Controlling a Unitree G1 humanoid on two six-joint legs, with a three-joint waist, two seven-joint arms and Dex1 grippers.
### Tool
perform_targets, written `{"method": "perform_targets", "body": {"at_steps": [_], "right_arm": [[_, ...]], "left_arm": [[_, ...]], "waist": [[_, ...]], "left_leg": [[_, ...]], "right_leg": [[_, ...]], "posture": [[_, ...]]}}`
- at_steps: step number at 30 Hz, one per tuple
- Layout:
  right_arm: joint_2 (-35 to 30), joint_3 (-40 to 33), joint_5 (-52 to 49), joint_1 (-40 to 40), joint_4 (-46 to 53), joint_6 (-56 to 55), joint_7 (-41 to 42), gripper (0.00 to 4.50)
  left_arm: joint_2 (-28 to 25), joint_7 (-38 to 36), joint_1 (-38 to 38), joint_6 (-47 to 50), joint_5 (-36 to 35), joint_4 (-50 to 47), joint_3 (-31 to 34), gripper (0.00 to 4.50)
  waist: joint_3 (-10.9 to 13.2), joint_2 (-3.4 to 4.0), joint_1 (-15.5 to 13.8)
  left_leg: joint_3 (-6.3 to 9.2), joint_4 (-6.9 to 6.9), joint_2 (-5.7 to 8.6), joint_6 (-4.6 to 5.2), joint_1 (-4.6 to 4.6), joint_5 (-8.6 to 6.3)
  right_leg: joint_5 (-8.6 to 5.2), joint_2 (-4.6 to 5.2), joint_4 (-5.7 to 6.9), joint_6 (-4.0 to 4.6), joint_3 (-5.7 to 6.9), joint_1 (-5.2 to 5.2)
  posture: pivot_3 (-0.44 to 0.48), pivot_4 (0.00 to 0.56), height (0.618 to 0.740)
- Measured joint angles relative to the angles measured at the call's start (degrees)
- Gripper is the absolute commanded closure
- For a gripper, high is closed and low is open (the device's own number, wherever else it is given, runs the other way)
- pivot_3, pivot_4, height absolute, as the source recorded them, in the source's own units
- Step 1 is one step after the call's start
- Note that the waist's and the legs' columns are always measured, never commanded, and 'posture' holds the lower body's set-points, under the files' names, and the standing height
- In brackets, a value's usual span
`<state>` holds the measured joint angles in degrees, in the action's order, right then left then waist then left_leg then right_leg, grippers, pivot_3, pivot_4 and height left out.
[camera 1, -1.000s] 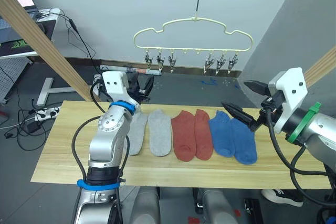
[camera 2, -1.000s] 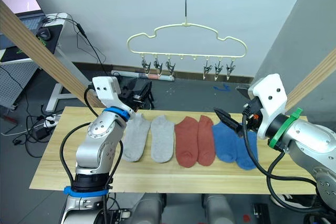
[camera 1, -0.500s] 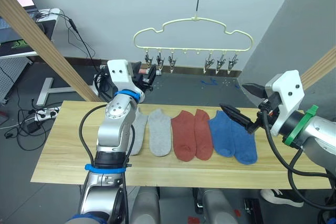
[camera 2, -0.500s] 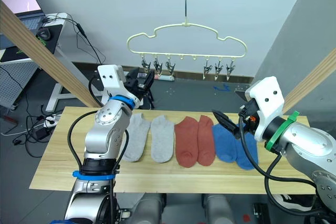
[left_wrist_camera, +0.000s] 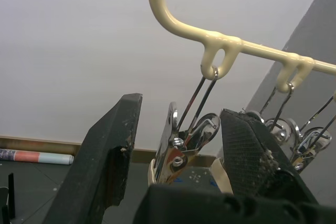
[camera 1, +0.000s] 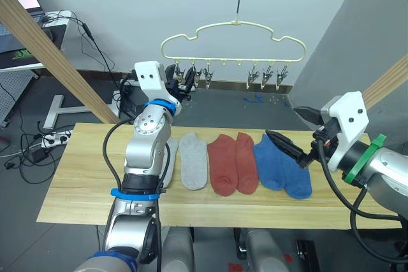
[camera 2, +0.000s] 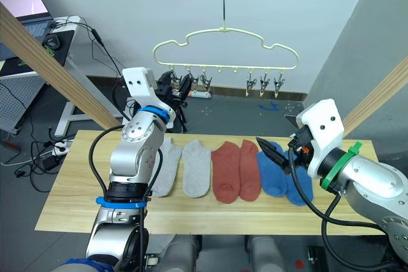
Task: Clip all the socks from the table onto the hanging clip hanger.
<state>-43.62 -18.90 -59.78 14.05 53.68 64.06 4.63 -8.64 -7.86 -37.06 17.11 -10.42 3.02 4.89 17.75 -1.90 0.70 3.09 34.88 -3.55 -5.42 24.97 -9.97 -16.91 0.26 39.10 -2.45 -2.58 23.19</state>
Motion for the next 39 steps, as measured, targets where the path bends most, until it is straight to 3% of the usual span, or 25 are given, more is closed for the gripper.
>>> {"method": "perform_targets", "body": {"at_steps": [29,33,36,39], "right_arm": [[-3.09,0.03,-4.38,-2.41,0.01,-3.94,-5.15,0.0],[-3.46,0.03,-4.52,-3.04,0.01,-4.51,-5.8,0.0],[-3.79,0.03,-4.7,-3.56,0.01,-4.8,-6.03,0.0],[-3.92,0.03,-4.86,-3.71,0.01,-5.05,-6.19,0.0]], "left_arm": [[0.43,1.0,-0.46,1.13,-0.06,-0.09,0.39,1.82],[0.43,1.0,-0.46,1.13,-0.16,-0.09,0.53,2.66],[0.44,0.99,-0.45,1.13,-0.26,-0.09,0.61,3.65],[0.44,0.97,-0.44,1.12,-0.34,-0.09,0.62,4.18]], "waist": [[0.01,-0.01,0.87],[0.01,-0.01,0.87],[0.01,-0.01,0.87],[0.01,-0.01,0.87]], "left_leg": [[0.0,0.0,0.0,0.0,0.01,0.0],[0.0,-0.01,0.0,0.0,0.01,0.0],[0.0,0.0,0.0,0.0,0.01,0.0],[0.0,-0.01,0.0,0.0,0.01,0.0]], "right_leg": [[-0.02,0.0,-0.02,-0.03,-0.01,0.0],[-0.06,0.0,-0.02,-0.1,-0.02,0.0],[-0.09,0.0,-0.02,-0.15,-0.02,0.0],[-0.1,0.0,-0.02,-0.17,-0.02,0.0]], "posture": [[-0.048,0.308,0.74],[-0.047,0.31,0.74],[-0.047,0.312,0.74],[-0.045,0.314,0.74]]}}
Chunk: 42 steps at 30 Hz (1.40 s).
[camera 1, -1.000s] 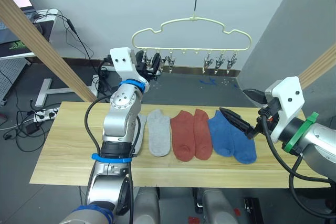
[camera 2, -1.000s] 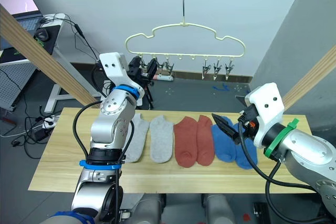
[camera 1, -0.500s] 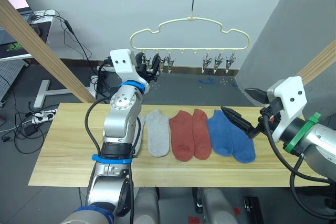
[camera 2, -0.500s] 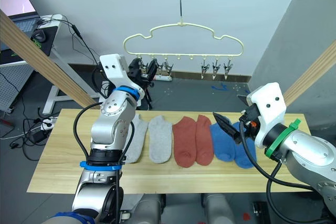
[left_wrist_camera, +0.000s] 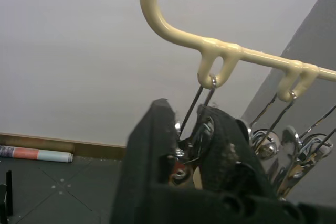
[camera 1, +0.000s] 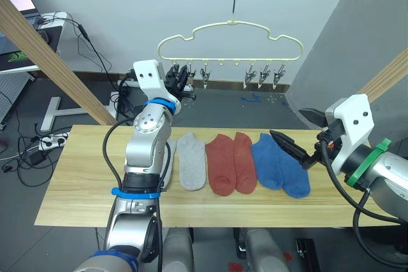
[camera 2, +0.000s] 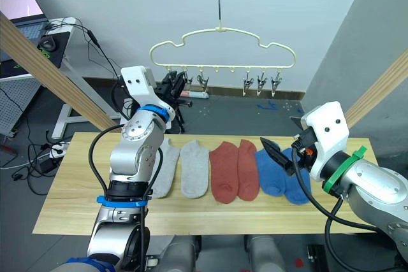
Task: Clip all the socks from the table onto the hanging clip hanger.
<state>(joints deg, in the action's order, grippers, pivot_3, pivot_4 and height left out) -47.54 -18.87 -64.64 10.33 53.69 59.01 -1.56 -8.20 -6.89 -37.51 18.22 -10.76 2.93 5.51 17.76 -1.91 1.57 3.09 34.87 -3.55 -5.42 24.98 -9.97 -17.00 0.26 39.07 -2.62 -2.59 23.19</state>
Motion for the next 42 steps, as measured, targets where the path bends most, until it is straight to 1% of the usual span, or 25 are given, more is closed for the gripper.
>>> {"method": "perform_targets", "body": {"at_steps": [1,9,12,15,18,22,23,26,29,34,37,42], "right_arm": [[-0.01,0.01,-0.04,-0.14,0.0,-0.09,-0.03,0.0],[-0.15,1.0,0.01,-0.22,-0.01,-0.86,-0.1,0.0],[-0.33,2.29,0.33,-0.25,-0.13,-0.82,-0.13,0.0],[-1.8,5.61,2.06,-1.7,-2.37,1.11,-0.09,0.0],[-2.01,8.51,5.05,-3.73,-6.83,3.43,0.0,0.0],[-2.51,13.92,13.74,-5.14,-14.15,3.44,1.76,0.0],[-2.61,15.11,15.45,-4.89,-15.64,3.05,2.5,0.0],[-5.81,21.66,22.79,-2.07,-21.16,1.42,7.0,0.0],[-6.34,26.53,30.2,0.57,-28.26,-0.91,10.56,0.0],[-3.07,30.42,37.62,4.42,-39.52,-3.64,15.31,0.0],[0.1,31.43,41.04,7.78,-45.6,-6.04,18.16,0.0],[3.07,31.52,45.23,11.09,-52.62,-8.37,22.36,0.0]], "left_arm": [[0.0,-0.01,0.0,0.0,-0.04,0.0,0.01,4.23],[-0.09,-0.2,0.05,0.01,-0.4,0.0,0.2,4.23],[-0.21,-1.05,0.0,1.42,-2.13,-0.28,1.05,4.23],[-0.7,-2.07,-0.56,5.17,-5.13,-1.19,2.54,4.23],[-1.62,-2.59,-1.41,8.77,-7.41,-2.12,4.06,4.23],[-2.5,-2.54,-3.09,13.65,-9.66,-2.72,5.26,4.23],[-2.59,-2.51,-3.37,14.3,-9.81,-2.79,5.33,4.23],[-2.72,-2.46,-4.06,16.11,-10.98,-2.98,5.79,4.23],[-2.68,-2.28,-4.64,17.38,-11.56,-3.12,5.98,4.23],[-2.69,-1.53,-4.86,17.78,-11.65,-3.35,6.03,4.23],[-2.69,-1.36,-4.94,17.79,-11.62,-3.42,5.86,4.23],[-2.73,-1.15,-4.94,17.9,-11.59,-3.61,5.86,4.23]], "waist": [[0.0,0.0,0.0],[0.0,-0.01,0.0],[0.0,-0.01,0.0],[0.0,-0.01,-0.05],[0.01,-0.01,-0.02],[0.02,-0.02,-0.03],[0.01,-0.02,-0.03],[0.02,-0.01,-0.03],[0.03,-0.02,-0.05],[0.04,-0.03,-0.05],[0.05,-0.02,-0.03],[0.06,-0.03,-0.19]], "left_leg": [[0.0,0.0,0.0,0.0,0.0,0.0],[0.0,0.0,0.0,0.0,0.0,0.0],[0.0,0.0,0.0,0.0,0.0,0.0],[0.0,0.0,0.01,0.0,0.01,0.0],[0.0,0.0,0.0,0.0,0.0,0.0],[0.0,0.0,0.01,0.0,0.01,0.0],[0.0,0.0,0.01,0.0,0.0,0.0],[-0.01,0.0,0.01,0.0,0.0,0.0],[0.0,-0.02,0.0,0.0,0.0,0.0],[-0.02,-0.03,0.0,0.0,0.0,0.0],[-0.01,-0.02,-0.01,-0.01,0.0,0.0],[-0.02,-0.02,0.0,-0.01,0.01,0.0]], "right_leg": [[0.0,0.0,0.0,0.0,0.0,0.0],[-0.05,0.0,0.0,-0.09,0.0,0.0],[-0.05,0.0,0.0,-0.1,0.0,0.0],[-0.06,0.0,-0.01,-0.11,0.0,0.0],[-0.07,0.0,-0.01,-0.11,-0.01,0.0],[-0.08,0.0,-0.01,-0.13,-0.01,0.01],[-0.08,0.0,-0.01,-0.13,-0.01,0.01],[-0.08,0.0,-0.02,-0.14,-0.01,0.02],[-0.08,-0.01,-0.02,-0.14,-0.01,0.03],[-0.08,-0.01,-0.04,-0.14,-0.03,0.03],[-0.08,-0.01,-0.03,-0.14,-0.03,0.03],[-0.06,-0.01,-0.04,-0.11,-0.03,0.03]], "posture": [[-0.045,0.314,0.74],[-0.034,0.307,0.74],[-0.031,0.309,0.74],[-0.024,0.309,0.74],[-0.011,0.311,0.74],[-0.004,0.312,0.74],[-0.004,0.313,0.74],[0.008,0.313,0.74],[0.013,0.312,0.74],[0.019,0.312,0.74],[0.026,0.315,0.74],[0.045,0.321,0.74]]}}
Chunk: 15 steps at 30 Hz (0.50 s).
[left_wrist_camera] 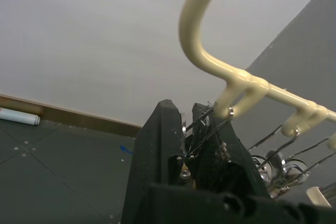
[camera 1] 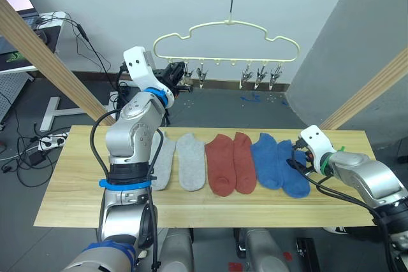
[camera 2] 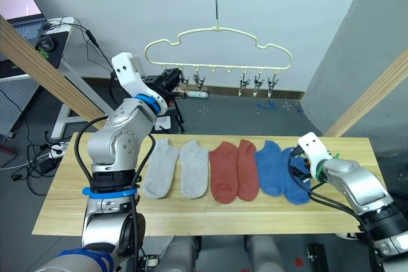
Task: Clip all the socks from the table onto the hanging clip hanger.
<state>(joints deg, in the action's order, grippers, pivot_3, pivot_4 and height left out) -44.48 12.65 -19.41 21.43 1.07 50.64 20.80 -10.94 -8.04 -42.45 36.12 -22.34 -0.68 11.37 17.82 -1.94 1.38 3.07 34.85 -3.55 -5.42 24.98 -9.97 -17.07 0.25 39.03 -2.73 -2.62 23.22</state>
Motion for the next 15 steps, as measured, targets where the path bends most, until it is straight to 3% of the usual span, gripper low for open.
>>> {"method": "perform_targets", "body": {"at_steps": [15], "right_arm": [[5.7,0.35,8.46,4.46,-12.47,-6.04,7.26,0.0]], "left_arm": [[-0.33,0.68,0.03,1.2,0.21,-1.76,-0.05,4.23]], "waist": [[0.03,0.01,-0.4]], "left_leg": [[0.0,-0.01,0.0,0.0,-0.02,0.0]], "right_leg": [[0.15,0.0,0.03,0.24,0.01,0.0]], "posture": [[0.072,0.325,0.74]]}}
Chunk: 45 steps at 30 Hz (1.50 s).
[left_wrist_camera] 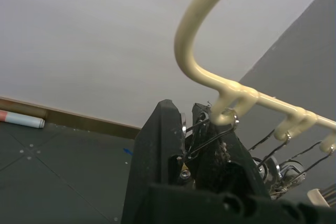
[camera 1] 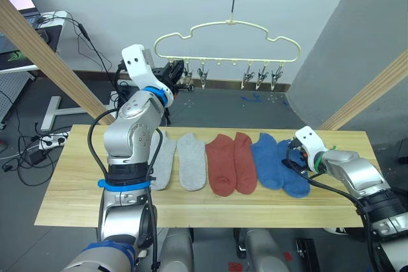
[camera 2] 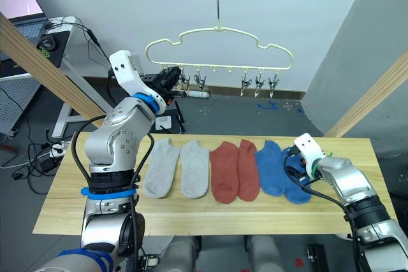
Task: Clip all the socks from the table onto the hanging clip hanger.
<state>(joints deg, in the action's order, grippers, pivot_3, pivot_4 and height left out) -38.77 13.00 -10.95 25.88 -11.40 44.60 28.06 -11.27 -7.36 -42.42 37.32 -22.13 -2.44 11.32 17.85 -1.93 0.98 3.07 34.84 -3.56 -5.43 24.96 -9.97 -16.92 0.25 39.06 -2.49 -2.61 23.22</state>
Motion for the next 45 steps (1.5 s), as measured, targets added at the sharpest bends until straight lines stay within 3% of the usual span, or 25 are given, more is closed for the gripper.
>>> {"method": "perform_targets", "body": {"at_steps": [5,8,19,27,32,37,45], "right_arm": [[0.19,-0.48,1.94,-0.09,-1.56,-2.17,2.68,0.0],[0.22,-0.73,3.01,-0.53,-1.67,-3.01,4.29,0.6],[1.1,-1.72,3.74,-1.18,-1.76,-3.0,6.73,4.45],[0.84,-2.35,4.78,-2.77,2.06,-0.46,6.9,4.45],[-1.82,-5.41,0.59,-5.03,18.24,8.74,9.36,4.45],[-2.34,-7.49,-6.2,-1.15,33.5,17.97,11.43,4.45],[8.14,-6.13,-11.28,8.91,37.66,23.9,8.51,4.45]], "left_arm": [[-0.32,-0.03,0.0,1.56,-0.42,0.0,0.2,4.23],[-0.35,-0.01,-0.05,3.08,-1.03,0.0,0.42,4.23],[-0.74,0.01,-0.47,4.98,-3.8,-0.02,1.67,4.23],[-0.55,0.33,-1.66,11.85,-12.52,-0.02,7.21,4.23],[-1.22,1.31,-2.84,16.47,-17.03,1.06,10.41,4.23],[-1.44,2.98,-4.66,19.93,-20.53,3.36,12.97,4.23],[-1.31,7.47,-7.7,24.99,-27.2,8.15,18.2,4.23]], "waist": [[0.0,0.0,-0.23],[0.0,0.0,-0.45],[0.0,-0.01,-0.83],[0.0,0.0,-0.87],[0.0,0.03,-0.52],[-0.01,0.03,-0.43],[-0.04,0.03,0.32]], "left_leg": [[0.0,0.0,0.0,0.0,-0.01,0.0],[0.01,0.0,-0.01,0.0,-0.03,0.0],[0.0,0.02,0.0,-0.01,-0.06,0.0],[0.01,0.0,-0.01,-0.01,-0.05,0.0],[0.0,-0.01,-0.02,-0.03,-0.05,0.01],[0.02,0.0,-0.05,-0.03,-0.06,0.01],[0.03,0.0,-0.06,-0.06,-0.06,0.03]], "right_leg": [[0.01,0.0,0.0,-0.01,0.0,-0.02],[0.01,0.0,0.01,-0.01,0.01,-0.02],[0.06,0.0,0.0,-0.11,-0.01,-0.06],[0.06,0.0,0.0,-0.11,0.01,-0.05],[0.06,-0.01,0.03,-0.11,0.0,-0.01],[0.02,-0.05,0.03,-0.2,0.01,-0.02],[0.08,-0.04,0.04,-0.1,0.04,-0.02]], "posture": [[0.078,0.324,0.74],[0.078,0.324,0.74],[0.088,0.316,0.74],[0.077,0.305,0.74],[0.058,0.292,0.74],[0.046,0.284,0.74],[0.047,0.265,0.74]]}}
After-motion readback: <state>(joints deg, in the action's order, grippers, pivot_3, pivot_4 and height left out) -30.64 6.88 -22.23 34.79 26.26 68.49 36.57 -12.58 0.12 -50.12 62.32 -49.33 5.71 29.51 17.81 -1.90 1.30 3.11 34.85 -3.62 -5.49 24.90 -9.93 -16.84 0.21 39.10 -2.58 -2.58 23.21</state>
